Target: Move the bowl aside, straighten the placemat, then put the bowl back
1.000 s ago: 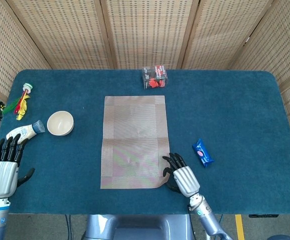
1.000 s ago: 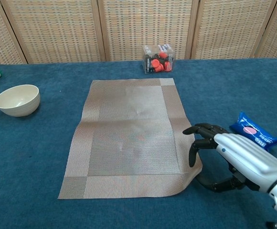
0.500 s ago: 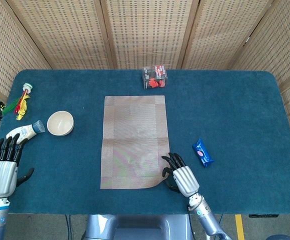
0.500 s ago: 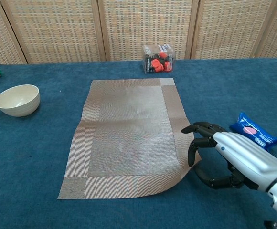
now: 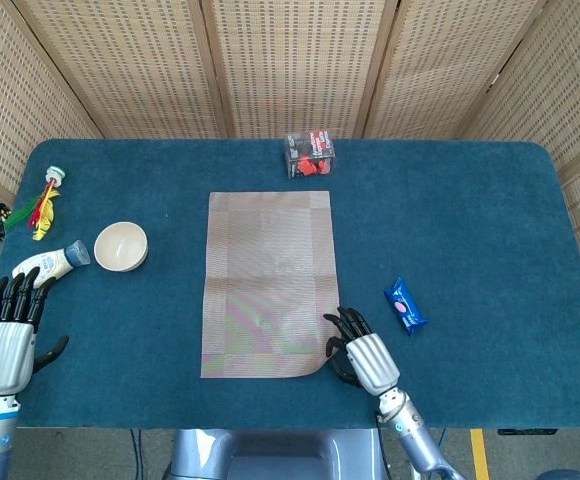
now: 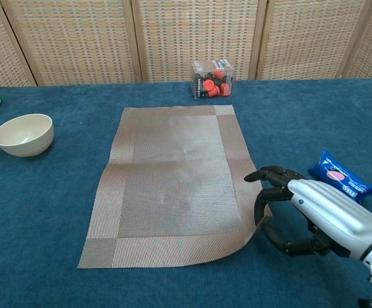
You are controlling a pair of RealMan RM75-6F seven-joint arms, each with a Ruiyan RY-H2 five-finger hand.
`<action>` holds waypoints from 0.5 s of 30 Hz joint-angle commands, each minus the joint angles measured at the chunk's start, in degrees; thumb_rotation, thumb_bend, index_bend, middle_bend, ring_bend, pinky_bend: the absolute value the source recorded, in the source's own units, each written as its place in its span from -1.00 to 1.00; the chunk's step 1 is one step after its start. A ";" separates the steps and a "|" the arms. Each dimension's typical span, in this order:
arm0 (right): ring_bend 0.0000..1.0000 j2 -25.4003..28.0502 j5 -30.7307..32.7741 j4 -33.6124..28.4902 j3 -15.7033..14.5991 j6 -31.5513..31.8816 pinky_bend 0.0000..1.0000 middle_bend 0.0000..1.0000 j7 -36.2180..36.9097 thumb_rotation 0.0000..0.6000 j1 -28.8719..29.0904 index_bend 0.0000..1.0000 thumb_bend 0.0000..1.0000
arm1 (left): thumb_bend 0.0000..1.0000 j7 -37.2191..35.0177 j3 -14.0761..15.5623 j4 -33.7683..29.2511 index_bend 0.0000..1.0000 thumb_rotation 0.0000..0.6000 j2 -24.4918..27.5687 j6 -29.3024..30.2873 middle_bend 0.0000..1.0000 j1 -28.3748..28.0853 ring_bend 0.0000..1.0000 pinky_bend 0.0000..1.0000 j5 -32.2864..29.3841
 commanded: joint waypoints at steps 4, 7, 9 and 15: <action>-1.00 0.68 -0.29 -0.70 -0.36 0.11 -0.76 -0.57 0.11 1.00 -0.05 0.13 0.34 | -0.63 0.08 0.10 -0.01 -0.79 1.00 -0.01 -0.03 -1.00 0.00 -1.00 -1.00 0.17; -1.00 1.19 -0.33 -1.29 -0.47 -0.12 -0.75 -0.56 0.35 1.00 0.06 0.13 0.32 | -0.63 0.07 0.14 -0.04 -0.79 1.00 0.02 -0.01 -1.00 -0.01 -1.00 -1.00 0.30; -1.00 1.34 -0.39 -1.50 -0.50 -0.12 -0.75 -0.55 0.36 1.00 0.08 0.14 0.32 | -0.63 0.16 0.16 0.02 -0.80 1.00 -0.03 -0.02 -1.00 0.00 -1.00 -1.00 0.32; -1.00 1.41 -0.81 -1.48 -0.69 0.38 -0.75 -0.52 0.27 1.00 -0.03 0.22 0.32 | -0.63 0.23 0.13 0.00 -0.80 1.00 -0.05 -0.08 -1.00 0.02 -1.00 -1.00 0.24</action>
